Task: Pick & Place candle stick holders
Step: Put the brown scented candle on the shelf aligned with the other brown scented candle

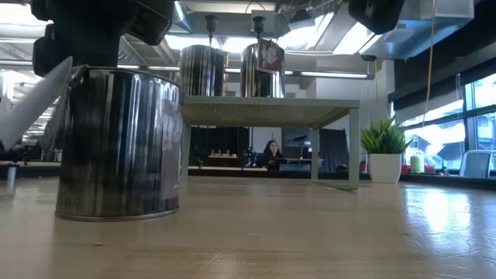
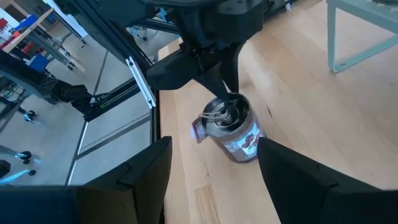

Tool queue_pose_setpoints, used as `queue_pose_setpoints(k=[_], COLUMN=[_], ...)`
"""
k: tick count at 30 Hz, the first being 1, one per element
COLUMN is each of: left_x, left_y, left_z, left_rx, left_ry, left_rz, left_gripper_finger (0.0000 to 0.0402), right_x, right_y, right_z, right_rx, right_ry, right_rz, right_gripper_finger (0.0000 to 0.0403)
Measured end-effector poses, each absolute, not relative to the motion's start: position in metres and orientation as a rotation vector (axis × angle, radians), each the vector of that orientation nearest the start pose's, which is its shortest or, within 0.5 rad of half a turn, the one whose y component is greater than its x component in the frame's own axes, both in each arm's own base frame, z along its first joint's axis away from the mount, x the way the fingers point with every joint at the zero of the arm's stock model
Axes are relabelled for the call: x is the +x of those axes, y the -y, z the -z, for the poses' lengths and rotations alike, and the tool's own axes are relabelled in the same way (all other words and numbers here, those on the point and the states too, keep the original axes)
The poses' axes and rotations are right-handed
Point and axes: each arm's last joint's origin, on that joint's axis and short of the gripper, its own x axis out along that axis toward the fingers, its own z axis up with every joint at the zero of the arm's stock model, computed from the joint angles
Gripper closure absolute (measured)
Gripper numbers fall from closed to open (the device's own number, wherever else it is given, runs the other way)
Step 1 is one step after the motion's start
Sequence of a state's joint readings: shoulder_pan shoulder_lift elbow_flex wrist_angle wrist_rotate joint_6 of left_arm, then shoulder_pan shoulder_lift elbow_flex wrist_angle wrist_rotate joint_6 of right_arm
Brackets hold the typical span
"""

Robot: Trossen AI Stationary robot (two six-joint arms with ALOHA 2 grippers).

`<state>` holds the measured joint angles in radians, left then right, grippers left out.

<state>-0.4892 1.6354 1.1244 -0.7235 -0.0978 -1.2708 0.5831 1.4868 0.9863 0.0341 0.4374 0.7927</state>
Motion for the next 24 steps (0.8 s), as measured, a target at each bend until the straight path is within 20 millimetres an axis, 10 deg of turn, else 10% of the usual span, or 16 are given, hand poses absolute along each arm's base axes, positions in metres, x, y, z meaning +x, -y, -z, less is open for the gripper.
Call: queue_pose_setpoints(k=[7, 24], left_x=[0.276, 0.281], left_y=[0.142, 0.140], left_z=[-0.209, -0.231], left_rx=[-0.727, -0.722], left_ry=[-1.222, -1.179], left_rz=[-0.403, -0.396], left_gripper_finger=[0.0390, 0.0400], right_x=[0.278, 0.279], right_y=[-0.169, -0.169], right_z=[-0.259, -0.259], right_rx=[0.560, 0.559], right_ry=[-0.436, -0.433], right_rz=[0.027, 0.032], right_gripper_finger=[0.0162, 0.0162])
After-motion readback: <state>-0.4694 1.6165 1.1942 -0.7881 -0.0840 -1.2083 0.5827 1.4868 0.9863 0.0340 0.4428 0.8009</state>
